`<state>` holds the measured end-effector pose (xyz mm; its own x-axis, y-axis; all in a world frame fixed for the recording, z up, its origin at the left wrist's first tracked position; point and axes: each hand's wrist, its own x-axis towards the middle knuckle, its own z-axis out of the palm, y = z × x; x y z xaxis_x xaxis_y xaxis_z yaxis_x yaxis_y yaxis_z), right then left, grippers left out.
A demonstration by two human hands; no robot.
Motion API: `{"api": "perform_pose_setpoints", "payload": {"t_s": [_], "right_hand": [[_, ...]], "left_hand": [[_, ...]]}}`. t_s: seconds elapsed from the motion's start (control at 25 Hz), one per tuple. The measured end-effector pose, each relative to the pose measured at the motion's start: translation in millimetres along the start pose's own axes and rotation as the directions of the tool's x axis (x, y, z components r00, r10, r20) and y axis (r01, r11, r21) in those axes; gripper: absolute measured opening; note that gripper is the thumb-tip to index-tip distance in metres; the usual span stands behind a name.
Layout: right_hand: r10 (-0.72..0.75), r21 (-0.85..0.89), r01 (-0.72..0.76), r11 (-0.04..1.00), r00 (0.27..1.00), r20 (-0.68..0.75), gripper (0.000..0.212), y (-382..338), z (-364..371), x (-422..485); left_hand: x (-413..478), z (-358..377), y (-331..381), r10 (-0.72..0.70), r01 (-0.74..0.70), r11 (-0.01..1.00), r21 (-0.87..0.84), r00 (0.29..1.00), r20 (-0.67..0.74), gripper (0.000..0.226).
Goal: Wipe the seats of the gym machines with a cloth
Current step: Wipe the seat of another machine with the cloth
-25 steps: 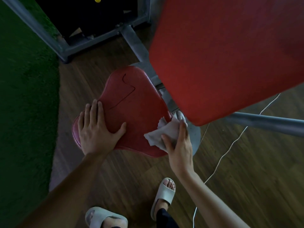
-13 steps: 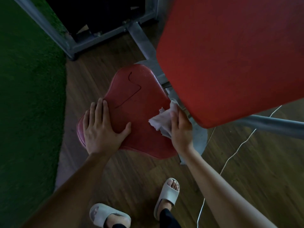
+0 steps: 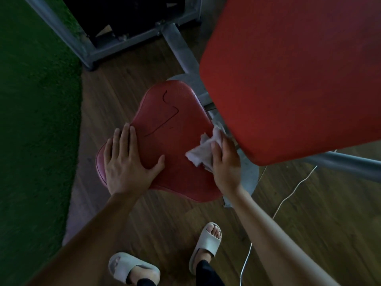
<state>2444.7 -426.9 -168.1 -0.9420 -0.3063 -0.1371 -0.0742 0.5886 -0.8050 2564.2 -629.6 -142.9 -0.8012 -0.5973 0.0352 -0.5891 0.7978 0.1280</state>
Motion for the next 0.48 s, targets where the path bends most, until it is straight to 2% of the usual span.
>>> {"api": "perform_pose_setpoints", "payload": {"t_s": [0.12,0.28,0.4,0.48], "right_hand": [[0.014,0.014,-0.014,1.0,1.0,-0.009,0.052,12.6,-12.8,-31.6],[0.048,0.002,-0.048,0.999,0.998,-0.051,0.055,6.0,13.2,11.9],[-0.08,-0.163,0.059,0.985,0.989,-0.128,0.046,5.1,12.6,-2.0],[-0.108,-0.186,0.085,0.979,0.987,-0.115,0.049,1.9,5.8,-27.8]], "left_hand": [[-0.3,0.3,0.5,-0.005,0.005,1.0,-0.002,1.0,-0.001,0.104],[0.2,1.9,-0.2,-0.004,0.004,1.0,-0.011,1.0,-0.005,0.104],[5.3,-1.9,2.1,-0.057,0.055,0.995,-0.084,0.998,-0.019,0.101],[11.1,-6.5,6.1,-0.144,0.138,0.976,-0.169,0.989,-0.026,0.093]]}}
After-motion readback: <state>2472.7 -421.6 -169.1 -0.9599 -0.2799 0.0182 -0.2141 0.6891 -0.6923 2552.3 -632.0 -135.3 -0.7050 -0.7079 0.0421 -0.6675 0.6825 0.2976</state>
